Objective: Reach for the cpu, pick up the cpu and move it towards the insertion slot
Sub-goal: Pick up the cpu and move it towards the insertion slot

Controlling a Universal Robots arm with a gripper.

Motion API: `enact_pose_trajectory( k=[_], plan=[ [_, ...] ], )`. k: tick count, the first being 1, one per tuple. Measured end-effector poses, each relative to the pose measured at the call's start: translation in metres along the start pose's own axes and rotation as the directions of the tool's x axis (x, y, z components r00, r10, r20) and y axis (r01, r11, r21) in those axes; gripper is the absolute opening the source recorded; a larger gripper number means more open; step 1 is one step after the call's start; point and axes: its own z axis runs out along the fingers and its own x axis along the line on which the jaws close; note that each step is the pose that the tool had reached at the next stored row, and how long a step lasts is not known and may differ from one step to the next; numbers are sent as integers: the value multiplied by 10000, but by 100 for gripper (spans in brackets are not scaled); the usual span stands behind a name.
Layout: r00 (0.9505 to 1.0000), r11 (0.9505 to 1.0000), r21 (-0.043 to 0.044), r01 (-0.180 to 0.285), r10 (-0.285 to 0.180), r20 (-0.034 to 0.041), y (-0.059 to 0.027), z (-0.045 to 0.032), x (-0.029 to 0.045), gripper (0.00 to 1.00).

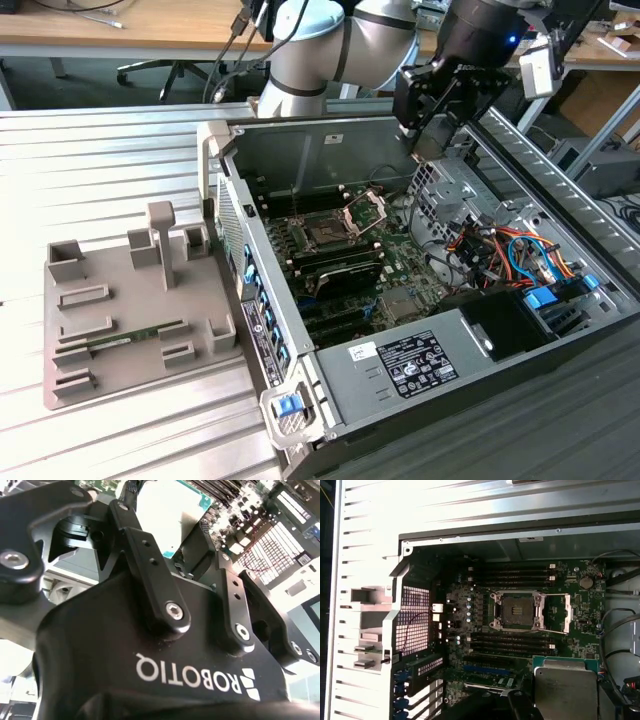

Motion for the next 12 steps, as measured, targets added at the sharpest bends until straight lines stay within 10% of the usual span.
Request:
enact_pose_trajectory(
  k=[5,12],
  plan=[
    [10000,10000,-1,-2,2,2,11,4,265,55],
    [10000,10000,0,0,0,1,14,5,327,55]
  ],
)
